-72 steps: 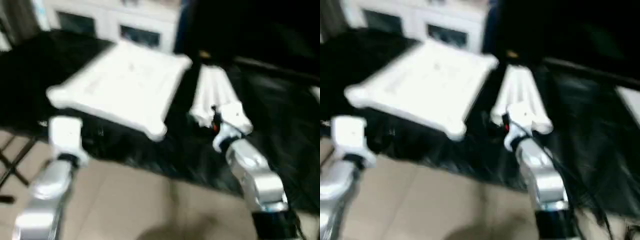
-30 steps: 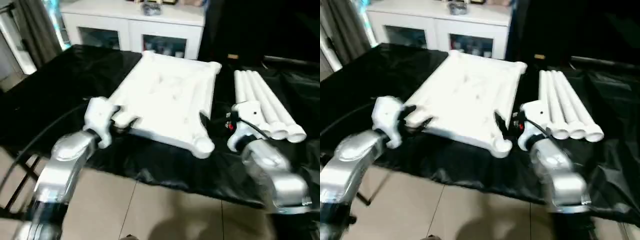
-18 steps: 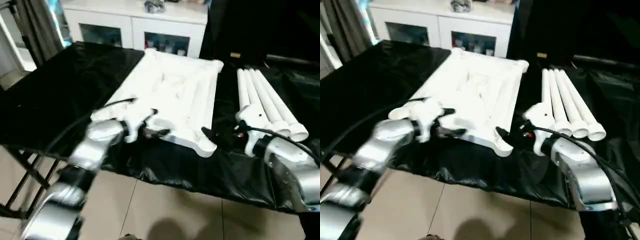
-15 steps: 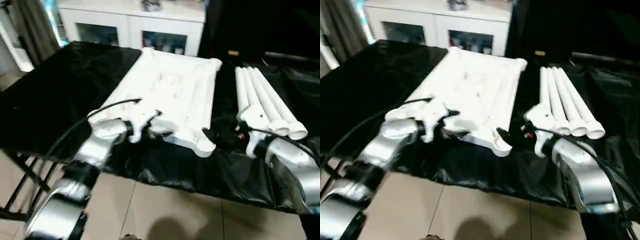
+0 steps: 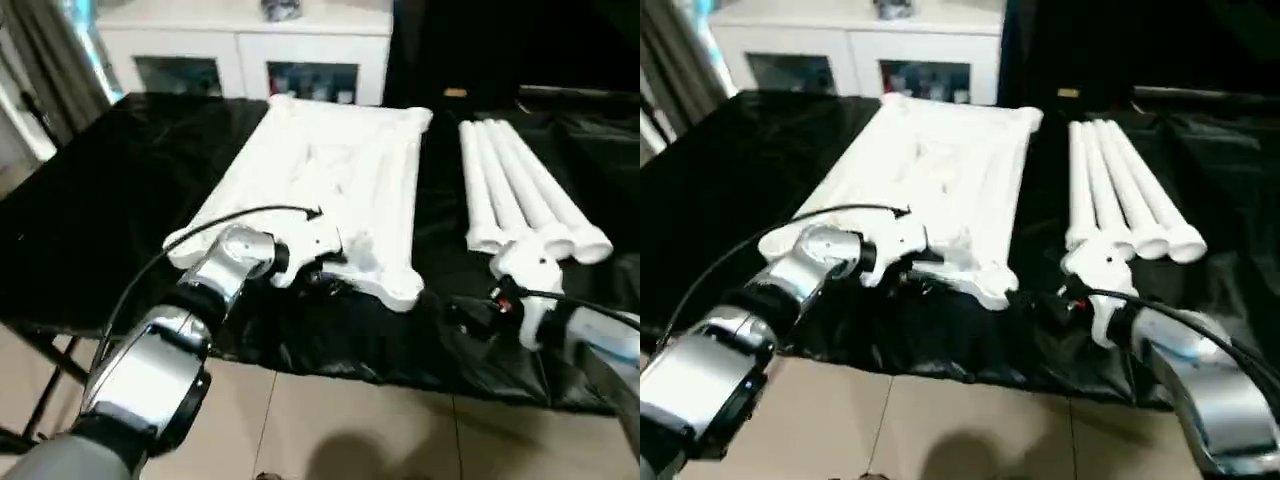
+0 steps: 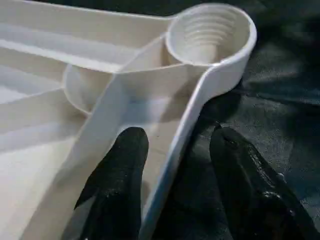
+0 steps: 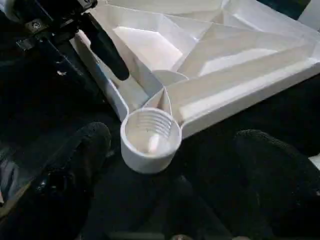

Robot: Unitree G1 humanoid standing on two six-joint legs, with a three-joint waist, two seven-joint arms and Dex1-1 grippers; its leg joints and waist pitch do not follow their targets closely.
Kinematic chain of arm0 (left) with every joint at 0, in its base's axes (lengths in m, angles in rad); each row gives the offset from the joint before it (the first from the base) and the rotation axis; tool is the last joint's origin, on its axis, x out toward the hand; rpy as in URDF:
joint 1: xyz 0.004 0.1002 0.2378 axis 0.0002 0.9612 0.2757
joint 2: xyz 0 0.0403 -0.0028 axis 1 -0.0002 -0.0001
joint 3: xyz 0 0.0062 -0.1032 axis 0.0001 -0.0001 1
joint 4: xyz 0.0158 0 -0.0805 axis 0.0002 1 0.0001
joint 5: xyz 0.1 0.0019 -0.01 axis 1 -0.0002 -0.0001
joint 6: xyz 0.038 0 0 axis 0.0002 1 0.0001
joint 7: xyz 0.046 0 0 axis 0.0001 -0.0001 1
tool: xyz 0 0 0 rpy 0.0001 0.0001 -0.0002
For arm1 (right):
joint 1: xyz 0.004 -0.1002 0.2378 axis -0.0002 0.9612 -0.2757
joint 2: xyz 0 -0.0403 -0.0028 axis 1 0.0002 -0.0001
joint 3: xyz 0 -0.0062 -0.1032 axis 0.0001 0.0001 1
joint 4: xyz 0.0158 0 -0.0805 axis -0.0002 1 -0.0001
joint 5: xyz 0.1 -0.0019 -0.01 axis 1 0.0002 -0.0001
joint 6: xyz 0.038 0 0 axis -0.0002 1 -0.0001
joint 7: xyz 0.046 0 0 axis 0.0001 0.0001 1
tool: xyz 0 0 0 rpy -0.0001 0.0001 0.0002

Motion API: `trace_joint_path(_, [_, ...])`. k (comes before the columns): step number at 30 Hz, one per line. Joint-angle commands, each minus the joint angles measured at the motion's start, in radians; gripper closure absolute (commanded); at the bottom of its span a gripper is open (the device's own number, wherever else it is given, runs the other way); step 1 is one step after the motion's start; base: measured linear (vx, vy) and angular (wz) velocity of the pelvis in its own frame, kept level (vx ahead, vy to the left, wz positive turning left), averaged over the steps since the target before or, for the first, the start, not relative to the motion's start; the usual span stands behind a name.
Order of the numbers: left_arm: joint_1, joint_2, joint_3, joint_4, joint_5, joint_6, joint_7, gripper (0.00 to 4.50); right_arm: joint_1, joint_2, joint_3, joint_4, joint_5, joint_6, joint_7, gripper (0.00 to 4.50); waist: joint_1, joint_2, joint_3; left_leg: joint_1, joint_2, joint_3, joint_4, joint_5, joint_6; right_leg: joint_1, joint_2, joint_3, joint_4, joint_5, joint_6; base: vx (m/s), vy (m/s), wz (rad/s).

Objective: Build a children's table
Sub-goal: Move table base

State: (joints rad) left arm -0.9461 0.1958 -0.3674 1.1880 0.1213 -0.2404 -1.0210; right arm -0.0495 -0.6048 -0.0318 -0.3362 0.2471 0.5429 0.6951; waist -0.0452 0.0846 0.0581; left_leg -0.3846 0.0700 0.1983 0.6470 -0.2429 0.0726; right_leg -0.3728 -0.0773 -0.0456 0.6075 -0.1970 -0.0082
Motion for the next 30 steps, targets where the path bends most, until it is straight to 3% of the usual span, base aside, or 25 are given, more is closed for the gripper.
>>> trace_joint_path(1, [-0.033, 0.004, -0.009, 0.031, 0.029, -0.018, 0.013, 2.51, 0.007, -0.008, -0.005, -0.029, 0.017, 0.018, 0.003, 0.0, -0.009, -0.013, -0.061, 0.023, 0.168, -0.098, -0.104, -0.281, 0.002, 0.041, -0.127, 0.069, -0.074, -0.112, -0.303, 0.0, 0.0, 0.0])
trace_joint_path(6, [-0.068, -0.009, -0.004, 0.092, 0.063, -0.018, 0.046, 2.71, 0.022, -0.013, -0.004, -0.061, 0.022, 0.041, -0.003, 0.0, -0.023, -0.006, -0.061, 0.014, 0.168, -0.1, -0.1, -0.237, 0.051, 0.044, -0.125, 0.065, -0.075, -0.108, -0.296, 0.0, 0.0, 0.0])
trace_joint_path(7, [-0.072, -0.01, -0.007, 0.1, 0.071, -0.015, 0.051, 2.95, 0.024, -0.015, -0.001, -0.066, 0.022, 0.045, -0.004, 0.0, -0.027, -0.005, -0.061, 0.015, 0.169, -0.101, -0.101, -0.245, 0.053, 0.043, -0.124, 0.064, -0.075, -0.116, -0.292, 0.0, 0.0, 0.0])
trace_joint_path(9, [-0.08, -0.011, -0.011, 0.113, 0.082, 0.001, 0.056, 2.96, 0.022, -0.018, 0.004, -0.067, 0.022, 0.048, -0.005, 0.0, -0.036, -0.004, -0.06, 0.015, 0.17, -0.103, -0.102, -0.251, 0.054, 0.042, -0.123, 0.064, -0.075, -0.115, -0.29, 0.0, 0.0, 0.0])
trace_joint_path(12, [-0.084, -0.011, -0.012, 0.121, 0.084, 0.01, 0.056, 3.31, 0.019, -0.018, 0.005, -0.066, 0.019, 0.051, -0.003, 0.0, -0.042, -0.004, -0.058, 0.016, 0.168, -0.102, -0.102, -0.286, 0.039, 0.038, -0.125, 0.065, -0.08, -0.163, -0.289, 0.0, 0.0, 0.0])
trace_joint_path(16, [-0.083, -0.008, -0.017, 0.14, 0.113, 0.011, 0.074, 3.61, 0.011, -0.019, 0.015, -0.061, 0.011, 0.049, 0.002, 0.0, -0.043, -0.015, -0.055, 0.015, 0.169, -0.102, -0.102, -0.296, 0.033, 0.034, -0.126, 0.068, -0.086, -0.22, -0.276, 0.0, 0.0, 0.0])
trace_joint_path(18, [-0.081, -0.006, -0.013, 0.144, 0.115, 0.019, 0.072, 3.7, 0.003, -0.018, 0.02, -0.058, 0.01, 0.05, 0.004, 0.0, -0.043, -0.012, -0.054, 0.016, 0.168, -0.103, -0.102, -0.302, 0.029, 0.033, -0.127, 0.068, -0.087, -0.241, -0.27, 0.0, 0.0, 0.0])
trace_joint_path(19, [-0.081, -0.006, -0.013, 0.144, 0.115, 0.019, 0.072, 3.79, 0.003, -0.018, 0.021, -0.058, 0.01, 0.05, 0.004, 0.0, -0.045, -0.018, -0.054, 0.015, 0.168, -0.104, -0.102, -0.305, 0.029, 0.033, -0.127, 0.068, -0.088, -0.247, -0.268, 0.0, 0.0, 0.0])
trace_joint_path(20, [-0.081, -0.004, -0.005, 0.146, 0.111, 0.033, 0.059, 3.87, -0.003, -0.018, 0.023, -0.056, 0.01, 0.052, 0.003, 0.0, -0.045, -0.014, -0.054, 0.015, 0.168, -0.105, -0.102, -0.305, 0.026, 0.032, -0.128, 0.069, -0.087, -0.256, -0.265, 0.0, 0.0, 0.0])
trace_joint_path(25, [-0.086, -0.007, 0.024, 0.147, 0.088, 0.085, 0.024, 4.06, -0.019, -0.022, 0.03, -0.042, 0.009, 0.047, 0.005, 0.0, -0.07, -0.016, -0.055, 0.004, 0.169, -0.109, -0.104, -0.283, 0.036, 0.037, -0.131, 0.066, -0.078, -0.197, -0.278, 0.0, 0.0, 0.0])
trace_joint_path(30, [-0.083, -0.025, 0.06, 0.132, 0.06, 0.124, 0.016, 4.31, -0.033, -0.019, 0.03, -0.027, 0.004, 0.039, 0.003, 0.0, -0.083, -0.016, -0.057, 0.004, 0.168, -0.105, -0.101, -0.252, 0.067, 0.04, -0.13, 0.064, -0.08, -0.149, -0.292, 0.0, 0.0, 0.0])
